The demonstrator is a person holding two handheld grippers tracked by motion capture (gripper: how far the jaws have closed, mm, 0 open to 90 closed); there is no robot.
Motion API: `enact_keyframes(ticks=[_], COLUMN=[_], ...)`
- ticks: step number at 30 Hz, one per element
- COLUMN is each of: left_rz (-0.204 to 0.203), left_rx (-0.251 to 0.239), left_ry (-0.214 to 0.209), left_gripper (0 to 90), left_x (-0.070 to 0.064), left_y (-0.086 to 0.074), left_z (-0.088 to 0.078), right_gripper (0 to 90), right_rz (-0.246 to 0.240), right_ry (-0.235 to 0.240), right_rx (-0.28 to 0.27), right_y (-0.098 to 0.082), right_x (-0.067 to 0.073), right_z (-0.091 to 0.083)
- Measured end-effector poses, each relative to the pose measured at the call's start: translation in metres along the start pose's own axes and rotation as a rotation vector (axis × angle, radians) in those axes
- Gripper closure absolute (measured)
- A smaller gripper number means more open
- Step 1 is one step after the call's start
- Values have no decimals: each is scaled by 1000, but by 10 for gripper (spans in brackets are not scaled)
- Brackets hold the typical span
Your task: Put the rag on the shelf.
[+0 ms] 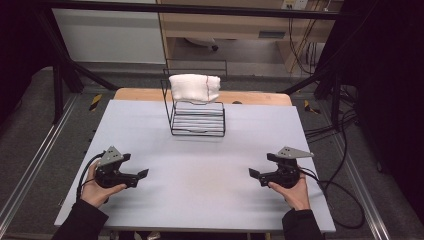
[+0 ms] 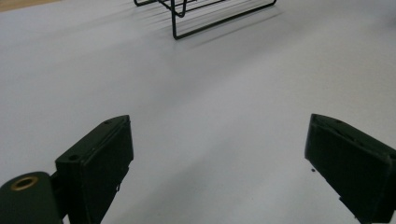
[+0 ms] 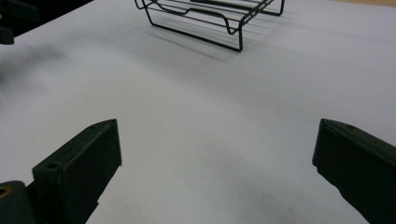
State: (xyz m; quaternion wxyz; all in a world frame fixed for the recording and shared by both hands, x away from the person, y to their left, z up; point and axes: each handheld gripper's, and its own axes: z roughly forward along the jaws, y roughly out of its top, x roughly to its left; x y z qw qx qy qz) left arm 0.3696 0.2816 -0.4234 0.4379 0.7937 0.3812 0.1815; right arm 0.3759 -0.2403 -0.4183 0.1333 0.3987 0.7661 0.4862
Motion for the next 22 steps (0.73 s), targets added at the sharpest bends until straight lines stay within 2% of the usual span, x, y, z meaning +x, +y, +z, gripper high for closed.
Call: enact_keyframes(ticks=[9, 16, 22], left_rz=[7, 17, 19], left_rx=[25, 51, 49], left_ry=[-12, -3, -7], left_gripper=[83, 79, 79], left_x=[1, 0, 0], left_y=[-14, -21, -22], left_z=[2, 4, 3], right_gripper=[13, 9, 8], right_rz=[19, 26, 18], right_ry=[-11, -15, -13], right_rx=[52, 62, 66], right_y=[-25, -32, -34], right_x=[-8, -10, -9], right_z=[-3, -7, -6])
